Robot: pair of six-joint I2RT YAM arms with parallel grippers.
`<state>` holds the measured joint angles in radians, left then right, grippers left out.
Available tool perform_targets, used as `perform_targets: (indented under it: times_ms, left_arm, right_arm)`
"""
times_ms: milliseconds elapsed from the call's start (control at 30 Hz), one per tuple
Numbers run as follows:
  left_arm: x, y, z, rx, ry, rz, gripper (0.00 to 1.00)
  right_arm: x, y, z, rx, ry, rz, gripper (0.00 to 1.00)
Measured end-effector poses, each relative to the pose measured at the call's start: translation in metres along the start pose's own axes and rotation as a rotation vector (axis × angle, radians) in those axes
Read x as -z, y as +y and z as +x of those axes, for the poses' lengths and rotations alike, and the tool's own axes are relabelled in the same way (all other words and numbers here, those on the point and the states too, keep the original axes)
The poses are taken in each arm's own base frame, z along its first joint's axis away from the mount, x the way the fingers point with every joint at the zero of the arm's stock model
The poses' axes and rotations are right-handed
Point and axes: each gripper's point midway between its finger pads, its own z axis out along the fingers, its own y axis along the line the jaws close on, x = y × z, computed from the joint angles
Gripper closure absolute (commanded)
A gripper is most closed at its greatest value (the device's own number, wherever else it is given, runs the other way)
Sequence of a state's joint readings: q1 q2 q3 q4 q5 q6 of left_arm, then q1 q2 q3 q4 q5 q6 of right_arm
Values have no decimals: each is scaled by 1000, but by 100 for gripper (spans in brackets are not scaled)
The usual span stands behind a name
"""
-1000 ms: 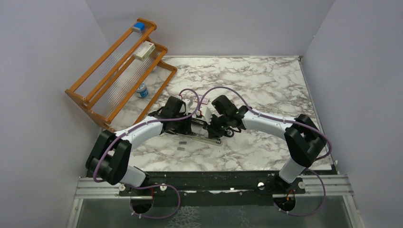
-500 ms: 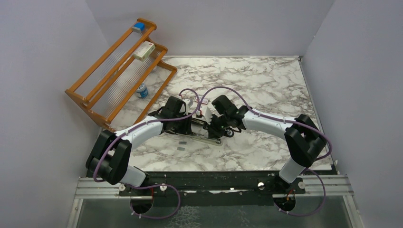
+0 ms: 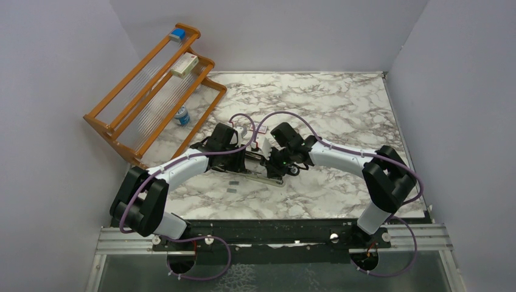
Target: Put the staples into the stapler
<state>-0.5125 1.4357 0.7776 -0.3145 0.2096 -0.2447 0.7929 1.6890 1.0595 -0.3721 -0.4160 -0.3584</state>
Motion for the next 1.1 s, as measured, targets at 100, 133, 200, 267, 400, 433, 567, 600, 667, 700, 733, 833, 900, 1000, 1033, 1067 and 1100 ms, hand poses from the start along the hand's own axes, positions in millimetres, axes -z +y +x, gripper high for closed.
perform_targets:
  times_ms: [100, 133, 200, 267, 400, 433, 567, 600, 667, 700, 733, 833, 900, 1000, 1033, 1067, 1100]
  left_arm:
    - [0, 0, 0, 0, 0, 0, 57]
    - [0, 0, 0, 0, 0, 0, 57]
    - [0, 0, 0, 0, 0, 0, 57]
    - [0, 0, 0, 0, 0, 0, 57]
    - [0, 0, 0, 0, 0, 0, 57]
    - [0, 0, 0, 0, 0, 0, 57]
    - [0, 0, 0, 0, 1, 0, 57]
    - [0, 0, 0, 0, 0, 0, 57]
    - [0, 0, 0, 0, 1, 0, 57]
    - [0, 0, 0, 0, 0, 0, 57]
    - [0, 0, 0, 0, 0, 0, 57]
    - [0, 0, 0, 0, 0, 0, 57]
    - [0, 0, 0, 0, 1, 0, 57]
    - [0, 0, 0, 0, 1, 0, 57]
    - [0, 0, 0, 0, 1, 0, 57]
    - [0, 0, 0, 0, 1, 0, 57]
    - [0, 0, 0, 0, 1, 0, 57]
  right_arm:
    - [0, 0, 0, -1, 2, -1, 98]
    - [0, 0, 0, -1, 2, -1, 98]
    - [0, 0, 1, -1, 2, -1, 98]
    - [-1, 0, 1, -2, 4, -1, 98]
    - [-3, 0, 3, -5, 10, -4, 98]
    - [-3, 0, 3, -5, 10, -4, 98]
    - [-3, 0, 3, -4, 10, -4, 98]
    - [-3, 0, 3, -5, 10, -4, 98]
    - [-3, 0, 4, -5, 12, -4, 98]
    - [-3, 0, 4, -5, 12, -5, 98]
    - [-3, 0, 4, -5, 13, -5, 98]
    - [-3, 0, 3, -5, 18, -7, 98]
    - [-3, -1, 3, -3, 22, -8, 98]
    - [-4, -1, 3, -3, 27, -10, 98]
    - [-4, -1, 3, -3, 28, -11, 98]
    - [-4, -1, 3, -5, 30, -11, 98]
    - [-4, -1, 3, -5, 31, -12, 98]
